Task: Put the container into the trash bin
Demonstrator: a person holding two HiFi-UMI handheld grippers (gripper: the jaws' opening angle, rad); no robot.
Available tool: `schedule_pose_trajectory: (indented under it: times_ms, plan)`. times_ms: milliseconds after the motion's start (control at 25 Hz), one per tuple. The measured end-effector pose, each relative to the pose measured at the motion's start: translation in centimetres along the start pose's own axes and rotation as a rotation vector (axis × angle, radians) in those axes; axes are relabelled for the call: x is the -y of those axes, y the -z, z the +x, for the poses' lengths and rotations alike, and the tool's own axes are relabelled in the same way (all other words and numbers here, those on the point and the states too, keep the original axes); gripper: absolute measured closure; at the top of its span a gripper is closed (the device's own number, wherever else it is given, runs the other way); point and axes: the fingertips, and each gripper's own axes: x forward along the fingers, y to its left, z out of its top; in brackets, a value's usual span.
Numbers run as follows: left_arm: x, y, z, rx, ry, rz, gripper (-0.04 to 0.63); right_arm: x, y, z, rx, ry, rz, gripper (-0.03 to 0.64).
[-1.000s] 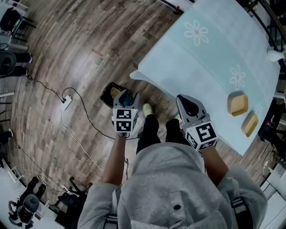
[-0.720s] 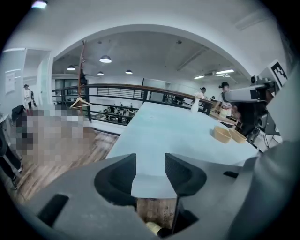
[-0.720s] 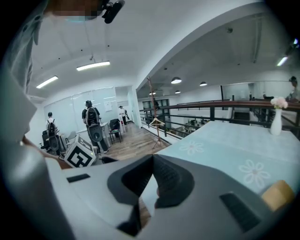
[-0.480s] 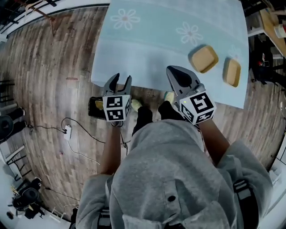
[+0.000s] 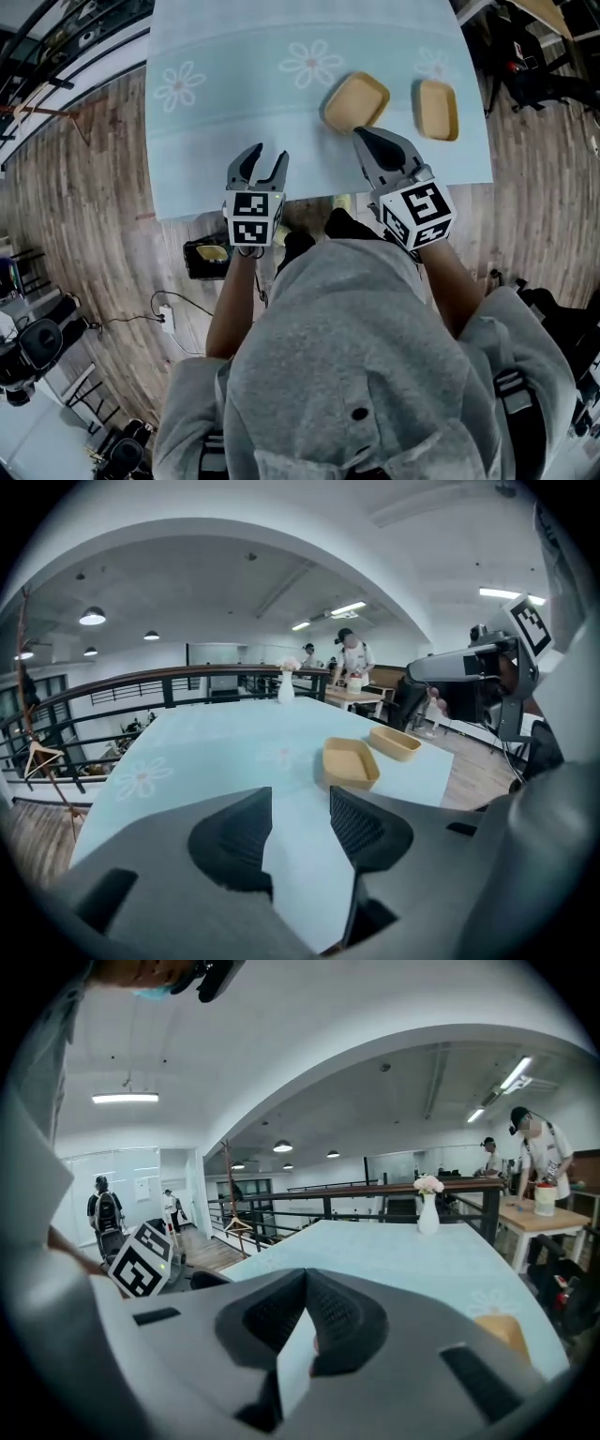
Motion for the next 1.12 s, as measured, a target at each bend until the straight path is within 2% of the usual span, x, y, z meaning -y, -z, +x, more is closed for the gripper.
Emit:
schedule_pose_trajectory:
  times_ms: [240,520,760,1120]
  plan:
    - [6.7,-2.5,5.1,-0.034,0.104,0.106,0.391,6.3,0.9,-3.4,0.023,0.076,0.043,0.592]
    - [12.3,-2.8,10.2,-0.083,0.177,0.190,0.391,11.5,2.6,-6.4,0.029,0.133,0.085,0.592]
    - [15.2,-2.1,12.9,-0.134,0.219,0.238,0.391,14.6,3.3,-7.8,0.037,0.169,0.113,0.592]
    - [17.3,-0.8,15.7,-0.223,0.245,0.268,0.391,17.6,4.6,-9.2,0.037,0.198,0.137,0.592]
